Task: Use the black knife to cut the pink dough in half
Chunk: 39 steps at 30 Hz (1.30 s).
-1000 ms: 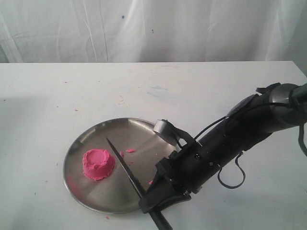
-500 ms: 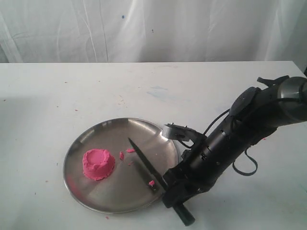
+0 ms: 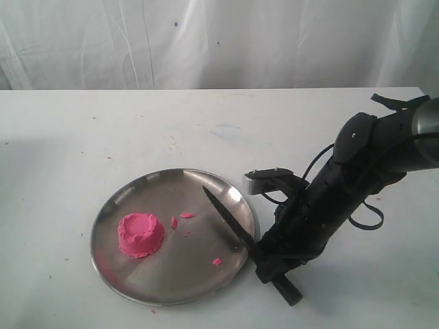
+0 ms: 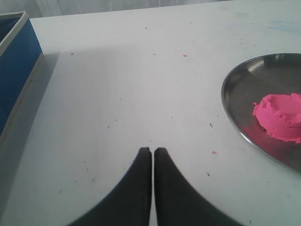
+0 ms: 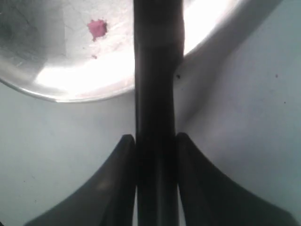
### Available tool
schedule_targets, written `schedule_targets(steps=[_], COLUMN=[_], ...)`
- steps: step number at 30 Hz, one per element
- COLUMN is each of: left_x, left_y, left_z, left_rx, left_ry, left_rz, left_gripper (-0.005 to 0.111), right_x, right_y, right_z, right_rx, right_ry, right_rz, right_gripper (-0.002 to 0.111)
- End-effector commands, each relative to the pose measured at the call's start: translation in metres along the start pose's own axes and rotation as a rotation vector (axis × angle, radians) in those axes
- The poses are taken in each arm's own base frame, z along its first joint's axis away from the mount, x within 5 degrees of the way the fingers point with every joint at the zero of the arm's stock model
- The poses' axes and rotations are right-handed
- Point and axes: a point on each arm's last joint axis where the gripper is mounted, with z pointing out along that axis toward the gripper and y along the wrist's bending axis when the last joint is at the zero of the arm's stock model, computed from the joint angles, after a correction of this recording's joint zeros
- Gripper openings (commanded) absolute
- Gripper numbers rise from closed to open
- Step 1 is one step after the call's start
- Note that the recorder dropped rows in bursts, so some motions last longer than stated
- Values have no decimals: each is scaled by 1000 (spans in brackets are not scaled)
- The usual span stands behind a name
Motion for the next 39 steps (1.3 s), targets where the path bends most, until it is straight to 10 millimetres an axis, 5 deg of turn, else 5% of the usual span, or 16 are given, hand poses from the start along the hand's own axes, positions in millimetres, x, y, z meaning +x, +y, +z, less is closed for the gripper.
schedule_targets(steps=[1, 8, 13, 22, 39], left_x=[0, 0, 0, 0, 0], left_y=[0, 0, 0, 0, 0], left_z=[0, 0, 0, 0, 0], left_rx=[0, 0, 0, 0, 0], left_ry=[-7, -7, -7, -7, -7], left_rz=[6, 6, 6, 6, 6], left_gripper=[9, 9, 9, 9, 9], right_x=[-9, -23, -34, -50, -51], right_y=[1, 10, 14, 35, 31], right_z=[-8, -21, -25, -8, 5], right_rx=[10, -1, 153, 301, 323], right_ry=[-21, 14, 93, 195, 234], right_rz=[-27, -109, -157, -265, -293], right_gripper=[0, 0, 0, 0, 6])
